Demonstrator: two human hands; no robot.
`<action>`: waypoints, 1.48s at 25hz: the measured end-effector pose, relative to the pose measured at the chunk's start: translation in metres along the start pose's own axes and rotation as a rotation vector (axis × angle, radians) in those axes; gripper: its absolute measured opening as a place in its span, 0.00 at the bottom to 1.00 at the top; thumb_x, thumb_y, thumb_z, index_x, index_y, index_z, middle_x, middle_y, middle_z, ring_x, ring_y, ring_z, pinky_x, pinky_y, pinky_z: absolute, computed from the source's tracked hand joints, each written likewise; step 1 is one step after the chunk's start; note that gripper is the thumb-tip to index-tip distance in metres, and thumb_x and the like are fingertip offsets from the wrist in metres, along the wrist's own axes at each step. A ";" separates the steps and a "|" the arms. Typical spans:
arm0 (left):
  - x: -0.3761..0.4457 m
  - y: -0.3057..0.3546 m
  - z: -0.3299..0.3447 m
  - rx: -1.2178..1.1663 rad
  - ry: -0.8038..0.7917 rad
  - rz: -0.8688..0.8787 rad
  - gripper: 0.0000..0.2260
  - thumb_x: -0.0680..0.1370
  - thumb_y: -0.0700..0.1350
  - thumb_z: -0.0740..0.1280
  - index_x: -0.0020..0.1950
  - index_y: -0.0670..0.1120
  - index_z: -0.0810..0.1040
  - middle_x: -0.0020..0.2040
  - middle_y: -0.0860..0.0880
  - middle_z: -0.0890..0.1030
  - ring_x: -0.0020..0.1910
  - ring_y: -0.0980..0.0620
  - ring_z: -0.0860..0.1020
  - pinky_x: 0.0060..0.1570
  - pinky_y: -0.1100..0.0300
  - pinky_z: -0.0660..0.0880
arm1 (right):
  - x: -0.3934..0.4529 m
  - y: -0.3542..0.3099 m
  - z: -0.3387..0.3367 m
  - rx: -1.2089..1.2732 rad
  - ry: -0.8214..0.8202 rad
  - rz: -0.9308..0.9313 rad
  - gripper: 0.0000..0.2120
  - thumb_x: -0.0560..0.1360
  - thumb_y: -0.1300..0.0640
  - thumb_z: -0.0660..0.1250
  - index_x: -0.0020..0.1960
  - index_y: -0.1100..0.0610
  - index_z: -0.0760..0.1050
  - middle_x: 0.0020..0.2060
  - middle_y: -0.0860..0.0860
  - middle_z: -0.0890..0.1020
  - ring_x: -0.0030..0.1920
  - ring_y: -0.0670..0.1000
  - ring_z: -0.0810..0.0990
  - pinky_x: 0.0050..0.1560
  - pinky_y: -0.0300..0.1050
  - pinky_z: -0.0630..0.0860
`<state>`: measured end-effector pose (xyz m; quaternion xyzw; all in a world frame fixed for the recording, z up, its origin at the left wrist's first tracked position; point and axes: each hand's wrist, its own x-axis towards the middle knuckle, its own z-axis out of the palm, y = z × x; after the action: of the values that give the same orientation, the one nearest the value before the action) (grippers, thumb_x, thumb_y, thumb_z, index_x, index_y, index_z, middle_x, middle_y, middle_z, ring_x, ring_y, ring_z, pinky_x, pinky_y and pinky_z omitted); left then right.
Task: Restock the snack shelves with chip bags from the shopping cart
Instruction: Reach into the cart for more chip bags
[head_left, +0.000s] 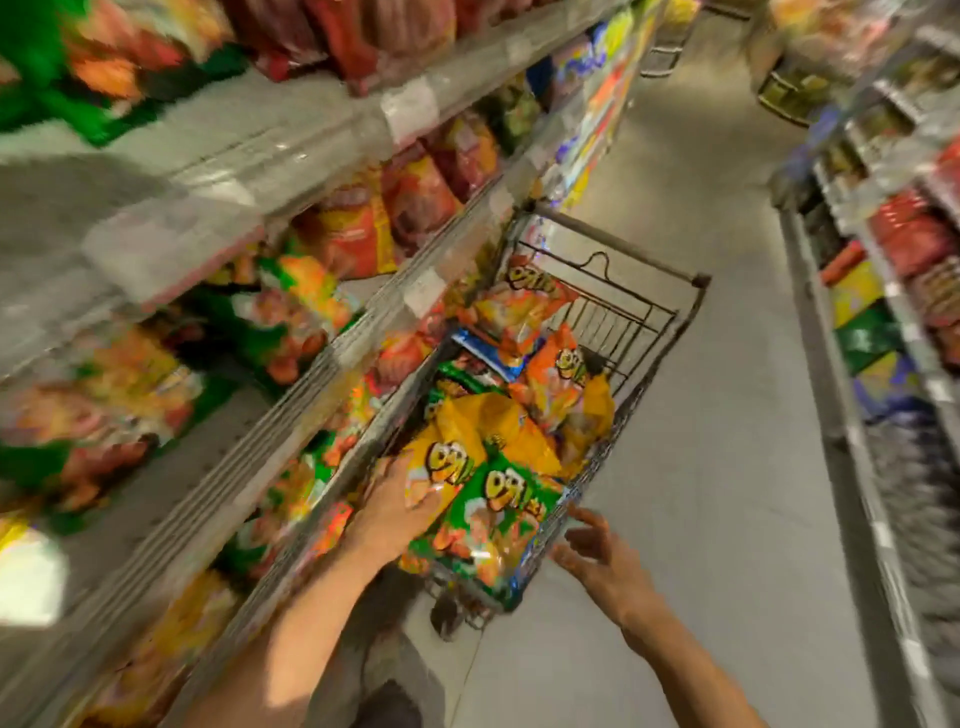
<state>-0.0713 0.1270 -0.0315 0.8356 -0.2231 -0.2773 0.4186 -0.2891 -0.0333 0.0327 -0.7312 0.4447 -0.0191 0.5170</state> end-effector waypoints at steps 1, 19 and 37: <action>0.030 0.001 0.003 0.019 -0.048 -0.030 0.32 0.77 0.43 0.74 0.78 0.41 0.64 0.75 0.40 0.67 0.73 0.44 0.71 0.67 0.62 0.66 | 0.021 -0.005 -0.003 0.032 0.026 0.036 0.17 0.75 0.59 0.74 0.61 0.50 0.75 0.43 0.45 0.86 0.46 0.44 0.84 0.46 0.35 0.78; 0.147 0.001 0.033 0.376 -0.213 -0.471 0.36 0.71 0.55 0.79 0.75 0.47 0.70 0.71 0.44 0.76 0.69 0.42 0.74 0.63 0.44 0.74 | 0.190 0.066 0.076 0.480 -0.299 0.786 0.23 0.70 0.73 0.73 0.63 0.61 0.74 0.56 0.62 0.83 0.57 0.62 0.82 0.61 0.61 0.78; 0.011 0.056 0.014 -0.101 0.357 -0.556 0.13 0.70 0.63 0.75 0.53 0.65 0.80 0.47 0.66 0.85 0.45 0.66 0.82 0.44 0.64 0.79 | 0.225 0.033 0.007 0.553 -0.746 0.592 0.25 0.72 0.57 0.73 0.68 0.53 0.74 0.59 0.59 0.84 0.58 0.64 0.83 0.57 0.68 0.79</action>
<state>-0.0798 0.0814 0.0048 0.8781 0.1043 -0.2407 0.4001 -0.1707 -0.1818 -0.0932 -0.3689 0.3962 0.2715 0.7958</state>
